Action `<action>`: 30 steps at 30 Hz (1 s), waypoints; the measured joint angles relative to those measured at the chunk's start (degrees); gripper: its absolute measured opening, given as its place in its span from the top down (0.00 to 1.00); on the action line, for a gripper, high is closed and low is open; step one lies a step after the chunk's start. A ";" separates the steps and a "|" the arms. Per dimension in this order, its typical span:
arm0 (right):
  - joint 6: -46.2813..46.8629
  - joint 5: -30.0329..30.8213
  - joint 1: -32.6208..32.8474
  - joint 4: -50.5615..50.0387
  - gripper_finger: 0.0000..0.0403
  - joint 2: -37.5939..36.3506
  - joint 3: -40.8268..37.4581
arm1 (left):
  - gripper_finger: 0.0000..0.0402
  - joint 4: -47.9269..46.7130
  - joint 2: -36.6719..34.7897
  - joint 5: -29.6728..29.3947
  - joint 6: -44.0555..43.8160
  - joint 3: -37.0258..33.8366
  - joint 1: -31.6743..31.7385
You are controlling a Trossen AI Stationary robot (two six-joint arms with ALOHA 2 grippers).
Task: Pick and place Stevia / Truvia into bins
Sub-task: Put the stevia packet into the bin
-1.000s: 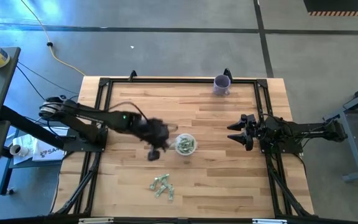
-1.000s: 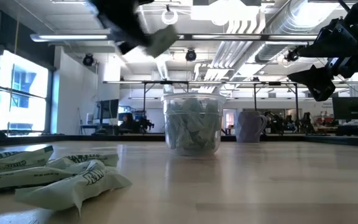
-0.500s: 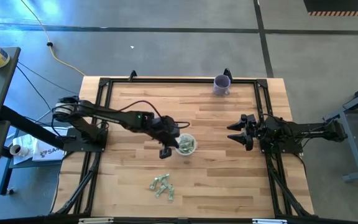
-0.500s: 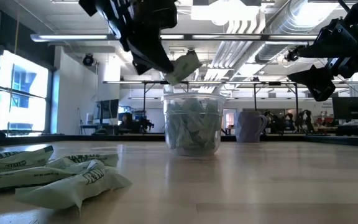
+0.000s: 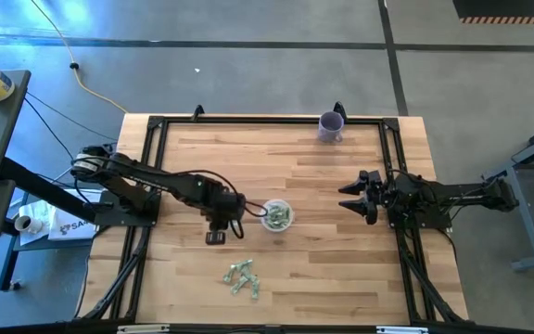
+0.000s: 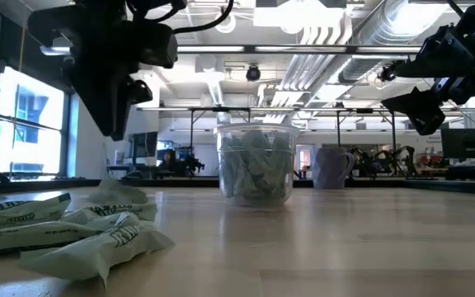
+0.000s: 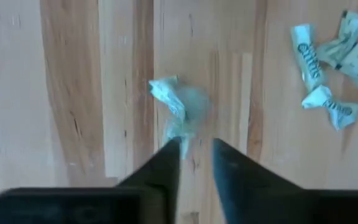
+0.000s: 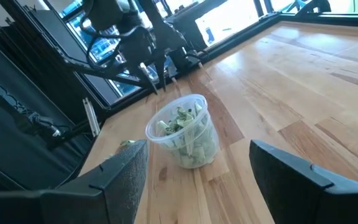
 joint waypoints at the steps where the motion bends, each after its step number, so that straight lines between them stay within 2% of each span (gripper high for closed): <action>1: 0.00 -0.01 -0.01 -0.02 0.33 0.10 0.00 | 0.65 0.30 0.00 -0.16 -0.69 0.00 0.02; 4: 0.00 -0.02 0.01 -0.02 0.33 0.22 0.00 | 0.52 0.48 0.00 -1.72 -2.11 -0.02 0.22; 7: 0.00 -0.02 -0.02 -0.01 0.33 0.22 0.00 | 0.43 0.51 0.00 -4.65 -1.92 -0.02 0.24; 12: -0.01 -0.01 -0.01 -0.02 0.33 0.22 0.00 | 0.39 5.85 1.25 -5.40 -1.86 -1.60 0.24; 16: -0.01 -0.01 0.01 0.00 0.33 0.24 0.00 | 0.42 11.02 4.23 0.17 -4.91 -2.57 0.20; 24: 0.00 -0.02 0.01 -0.01 0.33 0.17 0.00 | 0.52 10.59 12.41 -1.82 -7.16 -2.65 0.26; 27: 0.00 -0.01 0.00 -0.01 0.33 0.17 0.00 | 0.61 10.48 14.73 -3.77 -6.80 -2.38 0.22; 30: 0.00 -0.02 0.01 0.00 0.33 0.15 0.00 | 0.78 10.52 15.28 -5.66 -6.08 -2.38 0.24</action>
